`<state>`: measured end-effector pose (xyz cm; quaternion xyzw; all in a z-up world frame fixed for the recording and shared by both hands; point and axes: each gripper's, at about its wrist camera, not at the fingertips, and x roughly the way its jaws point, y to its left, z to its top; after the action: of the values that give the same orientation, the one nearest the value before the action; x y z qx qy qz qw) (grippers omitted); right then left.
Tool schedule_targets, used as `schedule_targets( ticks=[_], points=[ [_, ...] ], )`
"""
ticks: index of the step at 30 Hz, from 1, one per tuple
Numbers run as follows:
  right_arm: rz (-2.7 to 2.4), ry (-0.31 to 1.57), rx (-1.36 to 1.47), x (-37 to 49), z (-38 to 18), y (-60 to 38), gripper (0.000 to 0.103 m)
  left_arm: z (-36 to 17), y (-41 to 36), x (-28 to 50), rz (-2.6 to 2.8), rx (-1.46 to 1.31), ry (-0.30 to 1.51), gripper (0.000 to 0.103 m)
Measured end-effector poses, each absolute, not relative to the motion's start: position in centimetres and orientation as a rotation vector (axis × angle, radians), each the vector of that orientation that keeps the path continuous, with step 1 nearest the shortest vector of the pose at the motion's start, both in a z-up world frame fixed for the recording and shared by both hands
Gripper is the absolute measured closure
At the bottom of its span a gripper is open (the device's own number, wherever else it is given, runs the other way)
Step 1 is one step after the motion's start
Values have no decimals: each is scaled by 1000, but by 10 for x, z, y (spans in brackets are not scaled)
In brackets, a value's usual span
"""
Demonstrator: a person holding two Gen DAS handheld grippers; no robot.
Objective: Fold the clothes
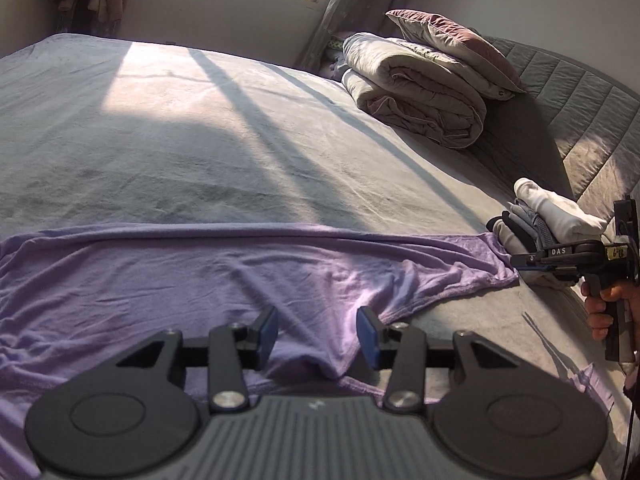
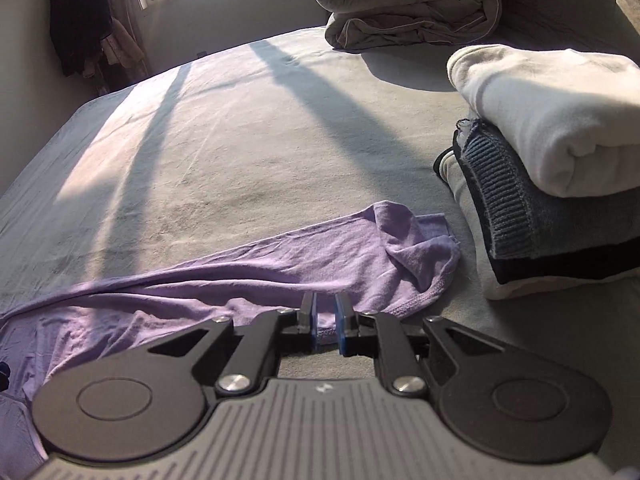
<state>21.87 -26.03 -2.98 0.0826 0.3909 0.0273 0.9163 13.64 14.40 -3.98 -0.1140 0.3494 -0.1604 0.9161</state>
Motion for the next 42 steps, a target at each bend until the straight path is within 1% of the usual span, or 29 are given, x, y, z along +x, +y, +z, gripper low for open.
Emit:
schedule_targets(
  ticks=[3,4,5,6,11,13,18,26,32,37,39,41,42],
  points=[
    [85,804,130,222,-27,-243,84,-40,149,139,-226,-181,744,58],
    [95,804,116,223,-26,-237,75,-41,151,140,-191,-164,749,56],
    [104,804,103,224,-25,-231,64,-41,154,141,-159,-157,755,55],
    [114,804,89,225,-24,-225,62,-40,159,143,-124,-152,763,54],
    [142,810,65,228,-23,-200,62,-40,186,141,-6,-156,767,47],
    [153,813,58,229,-22,-192,62,-43,199,137,31,-164,767,47],
    [171,817,21,231,-23,-167,62,-51,217,126,74,-157,768,47],
    [161,811,-61,235,-26,-146,61,-46,239,111,131,-156,731,48],
    [152,823,-110,253,-33,-146,61,-46,240,109,173,-89,712,48],
    [145,843,-128,263,-39,-143,61,-44,245,124,199,-103,716,48],
    [144,847,-135,267,-39,-141,61,-38,247,133,221,-112,717,49],
    [146,849,-151,272,-38,-141,61,-31,244,140,225,-99,706,54],
    [151,849,-161,274,-38,-141,61,-28,243,143,222,-89,696,54]
  ],
)
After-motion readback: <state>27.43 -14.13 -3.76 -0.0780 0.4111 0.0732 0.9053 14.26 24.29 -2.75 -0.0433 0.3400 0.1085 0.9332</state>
